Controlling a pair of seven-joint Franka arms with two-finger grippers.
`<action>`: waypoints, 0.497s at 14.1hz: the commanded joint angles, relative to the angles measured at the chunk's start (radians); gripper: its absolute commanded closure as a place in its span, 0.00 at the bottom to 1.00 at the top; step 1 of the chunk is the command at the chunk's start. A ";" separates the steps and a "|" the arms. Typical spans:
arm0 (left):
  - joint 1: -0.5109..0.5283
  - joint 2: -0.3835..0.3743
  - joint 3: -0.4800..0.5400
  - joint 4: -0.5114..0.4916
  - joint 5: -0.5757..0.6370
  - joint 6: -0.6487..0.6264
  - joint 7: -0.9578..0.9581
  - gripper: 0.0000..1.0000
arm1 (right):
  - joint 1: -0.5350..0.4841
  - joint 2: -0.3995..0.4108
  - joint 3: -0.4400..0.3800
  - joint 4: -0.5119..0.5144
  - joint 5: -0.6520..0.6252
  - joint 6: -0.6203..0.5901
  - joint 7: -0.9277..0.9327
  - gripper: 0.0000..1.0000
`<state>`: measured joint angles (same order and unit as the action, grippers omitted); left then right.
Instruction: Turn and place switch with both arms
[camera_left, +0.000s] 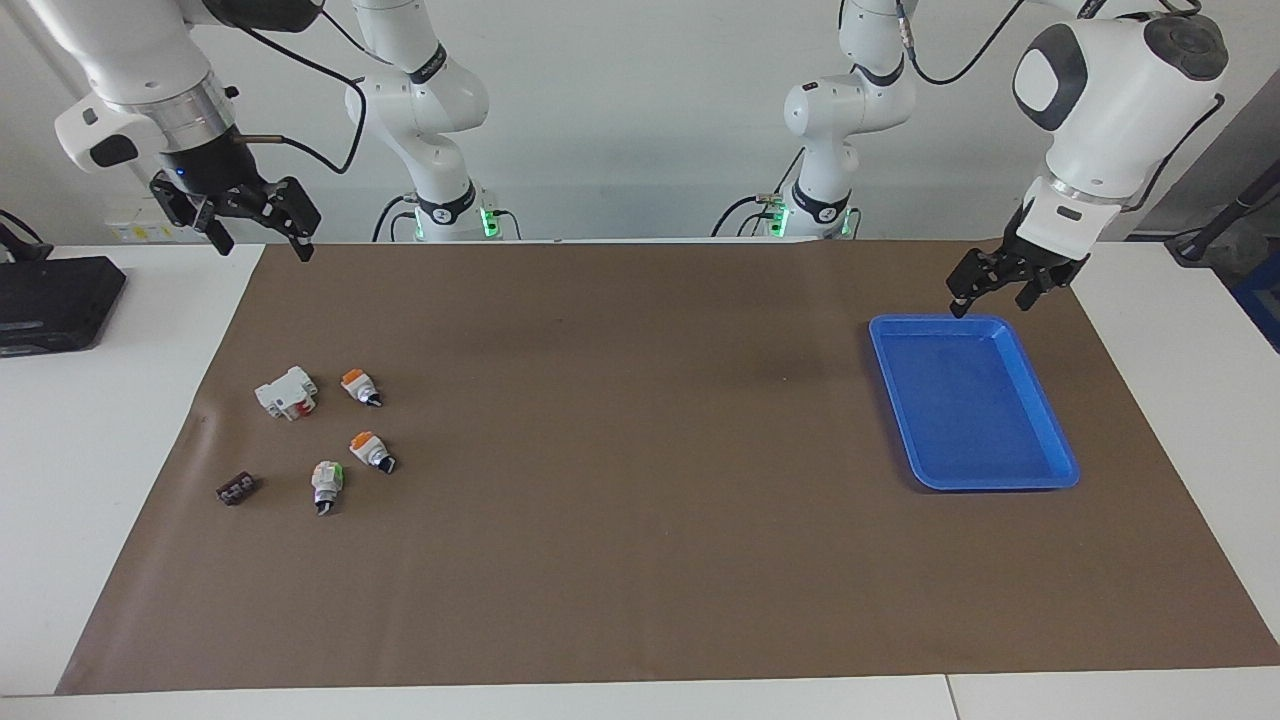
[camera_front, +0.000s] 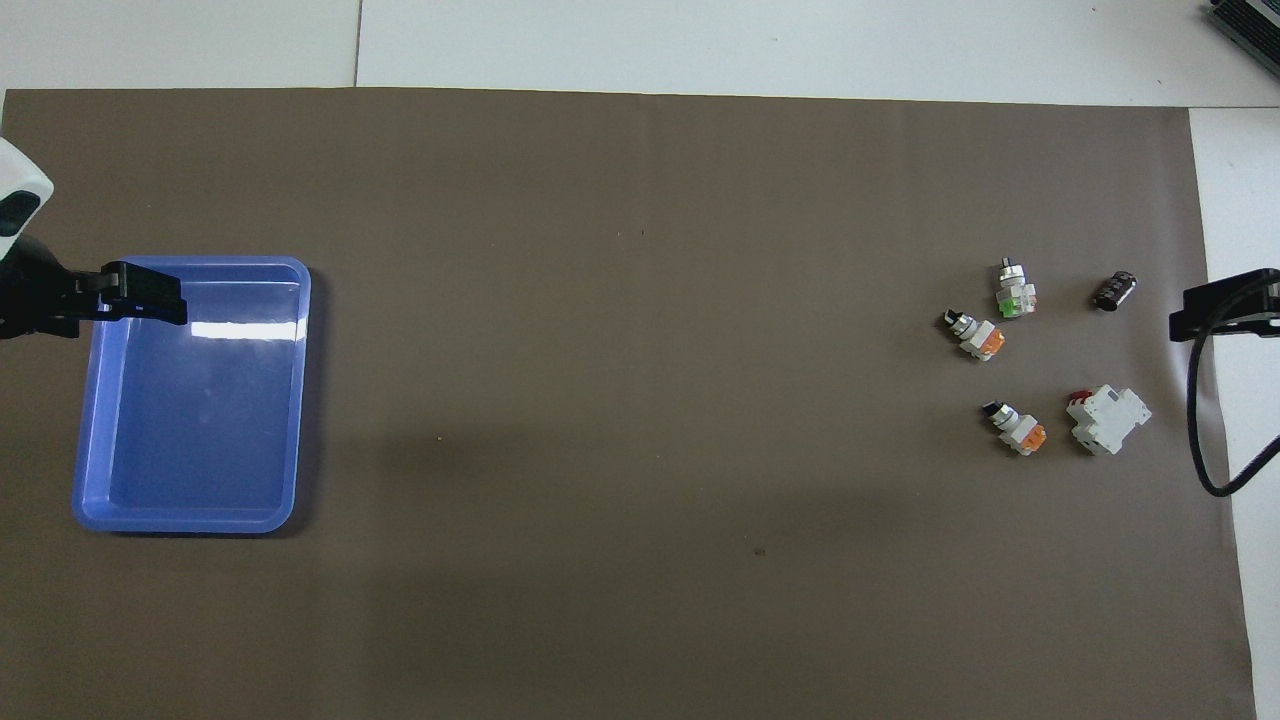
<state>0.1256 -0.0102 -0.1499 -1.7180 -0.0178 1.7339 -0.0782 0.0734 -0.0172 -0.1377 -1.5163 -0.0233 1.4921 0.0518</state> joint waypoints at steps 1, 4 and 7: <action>0.009 -0.027 -0.005 -0.032 0.016 0.013 -0.009 0.00 | -0.001 -0.021 0.004 -0.024 0.011 -0.001 0.000 0.00; 0.009 -0.027 -0.005 -0.032 0.016 0.013 -0.009 0.00 | -0.001 -0.021 0.004 -0.028 0.013 -0.006 0.003 0.00; 0.009 -0.028 -0.005 -0.032 0.016 0.012 -0.009 0.00 | -0.001 -0.039 0.006 -0.061 0.013 0.008 -0.010 0.00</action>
<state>0.1256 -0.0102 -0.1499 -1.7180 -0.0178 1.7339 -0.0782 0.0734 -0.0184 -0.1374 -1.5238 -0.0226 1.4888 0.0518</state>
